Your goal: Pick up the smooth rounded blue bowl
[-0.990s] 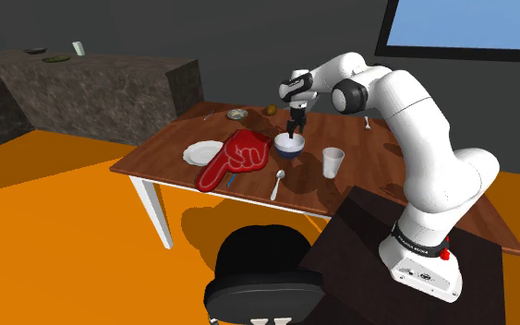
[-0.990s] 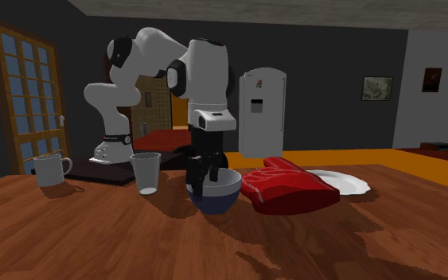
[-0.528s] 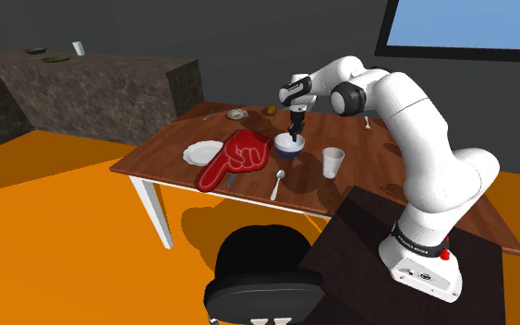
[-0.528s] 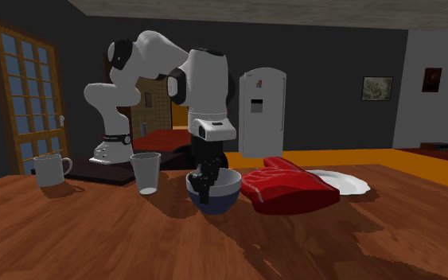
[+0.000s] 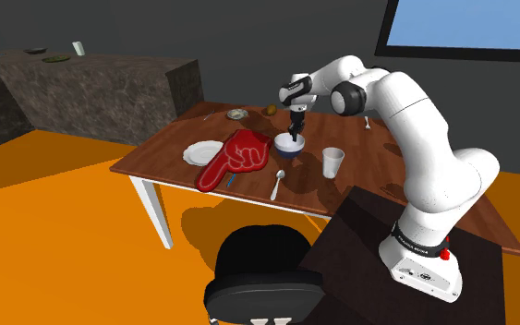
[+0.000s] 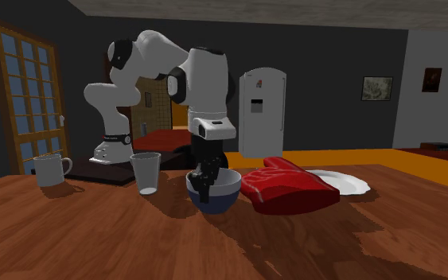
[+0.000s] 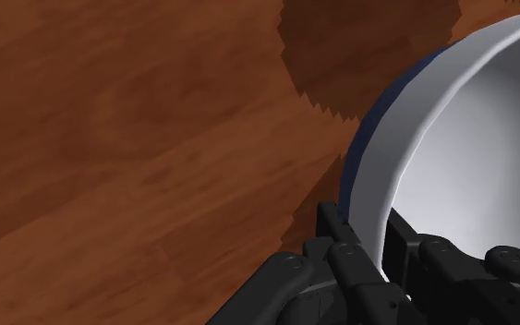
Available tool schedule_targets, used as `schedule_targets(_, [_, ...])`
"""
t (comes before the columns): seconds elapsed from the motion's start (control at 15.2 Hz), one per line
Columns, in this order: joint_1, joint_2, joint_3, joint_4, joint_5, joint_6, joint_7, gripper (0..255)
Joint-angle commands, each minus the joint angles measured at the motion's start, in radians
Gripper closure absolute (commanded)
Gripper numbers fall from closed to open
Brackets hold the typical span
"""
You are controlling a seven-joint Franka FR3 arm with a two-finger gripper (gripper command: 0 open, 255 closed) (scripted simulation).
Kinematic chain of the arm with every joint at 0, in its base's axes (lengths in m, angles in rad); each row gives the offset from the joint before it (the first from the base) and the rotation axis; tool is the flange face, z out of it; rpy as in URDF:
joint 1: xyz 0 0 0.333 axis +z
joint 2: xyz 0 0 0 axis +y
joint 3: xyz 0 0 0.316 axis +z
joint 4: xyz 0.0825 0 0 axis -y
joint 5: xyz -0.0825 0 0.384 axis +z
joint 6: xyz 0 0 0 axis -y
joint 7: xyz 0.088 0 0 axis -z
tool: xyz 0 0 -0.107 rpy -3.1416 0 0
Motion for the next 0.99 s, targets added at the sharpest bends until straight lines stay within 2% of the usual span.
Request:
schedule_targets(0.0, [0.001,-0.011,-0.002,0.001,-0.002,-0.012,0.001,255])
schedule_targets(0.92, [0.005,-0.098,-0.014,0.029,-0.017,-0.126,0.013,255])
